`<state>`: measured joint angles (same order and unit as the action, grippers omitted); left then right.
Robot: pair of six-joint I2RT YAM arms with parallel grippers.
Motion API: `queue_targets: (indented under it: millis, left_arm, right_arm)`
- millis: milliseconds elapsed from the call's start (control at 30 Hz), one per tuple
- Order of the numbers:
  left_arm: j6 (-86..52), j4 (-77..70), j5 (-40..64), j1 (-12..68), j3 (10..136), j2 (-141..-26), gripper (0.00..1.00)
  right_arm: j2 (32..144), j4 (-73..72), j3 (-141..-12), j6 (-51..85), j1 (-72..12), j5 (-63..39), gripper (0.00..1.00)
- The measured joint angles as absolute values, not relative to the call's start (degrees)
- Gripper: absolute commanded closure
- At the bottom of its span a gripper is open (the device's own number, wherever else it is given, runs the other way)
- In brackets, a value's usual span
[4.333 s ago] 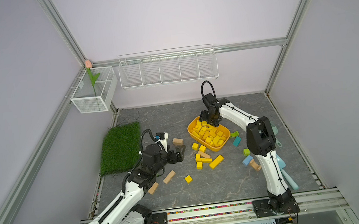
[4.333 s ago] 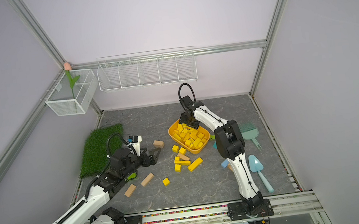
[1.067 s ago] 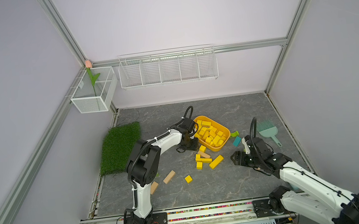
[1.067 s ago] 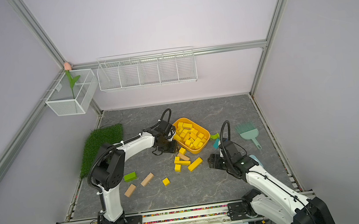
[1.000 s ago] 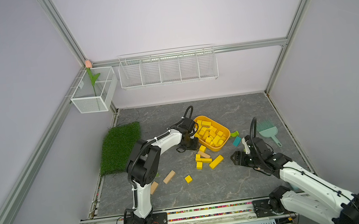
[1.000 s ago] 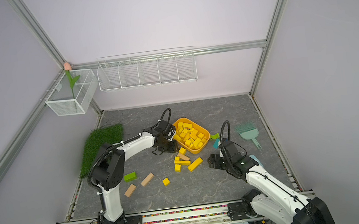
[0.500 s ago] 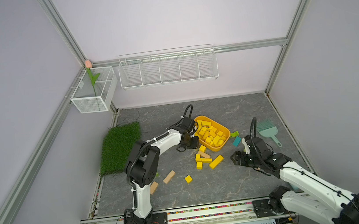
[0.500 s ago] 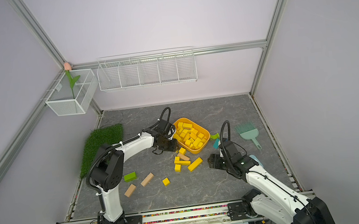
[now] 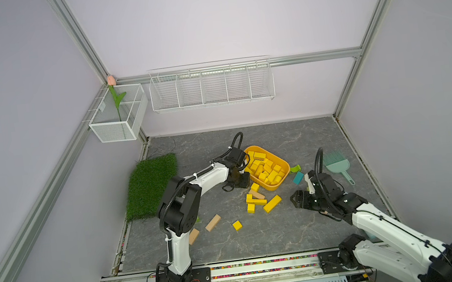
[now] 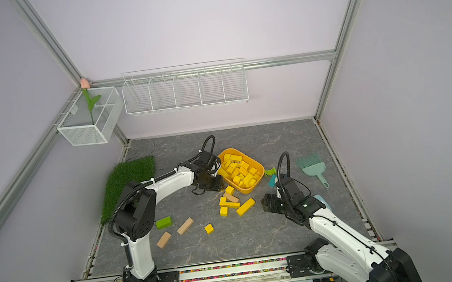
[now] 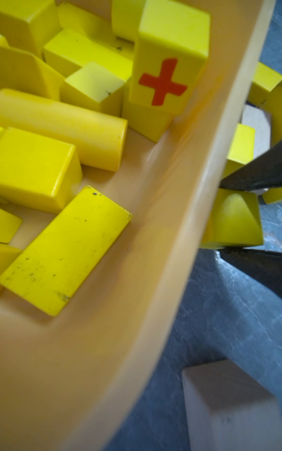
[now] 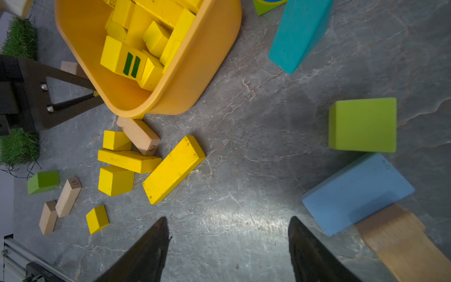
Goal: Pick out the yellow building blocks
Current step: Pick up the building block from the center of the board, then place the building block in the storage box.
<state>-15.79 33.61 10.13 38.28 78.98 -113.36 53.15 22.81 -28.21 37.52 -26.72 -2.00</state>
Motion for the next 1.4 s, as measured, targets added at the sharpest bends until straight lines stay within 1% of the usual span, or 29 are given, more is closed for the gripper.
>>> queue_targets:
  millis: [167, 267, 533, 700, 867, 1033, 1200, 1300, 1400]
  left_arm:
    - [-15.7, 33.6, 9.9, 38.3, 79.3, -113.4, 0.7]
    - [-15.8, 33.5, 9.9, 38.3, 79.3, -113.4, 0.72]
    - [-16.0, 32.8, 8.9, 38.3, 78.2, -112.4, 0.73]
    - [-16.3, 33.0, 7.3, 38.3, 75.6, -109.0, 0.72]
    - [-15.7, 35.5, 4.9, 38.3, 76.4, -105.5, 0.72]
    - [-13.8, 40.9, 2.2, 38.3, 83.0, -104.9, 0.71]
    - [-11.4, 45.8, 1.0, 38.3, 95.0, -105.6, 0.71]
    - [-10.1, 47.9, 0.9, 38.3, 103.1, -108.6, 0.71]
    - [-8.9, 50.5, 0.9, 38.3, 111.3, -114.3, 0.71]
  right_arm:
    - [53.1, 22.8, -28.2, 37.5, -26.7, -2.0, 0.22]
    - [53.1, 22.8, -28.2, 37.5, -26.7, -2.0, 0.22]
    - [53.1, 22.8, -28.2, 37.5, -26.7, -2.0, 0.22]
    - [53.1, 22.8, -28.2, 37.5, -26.7, -2.0, 0.22]
    - [53.1, 22.7, -28.2, 37.5, -26.7, -2.0, 0.22]
    - [53.1, 22.4, -28.0, 37.5, -26.7, -2.1, 0.22]
    - [53.1, 22.2, -27.7, 37.5, -26.7, -2.5, 0.22]
    - [53.1, 21.9, -27.7, 37.5, -26.7, -2.7, 0.22]
    - [53.1, 21.9, -27.7, 37.5, -26.6, -2.7, 0.21]
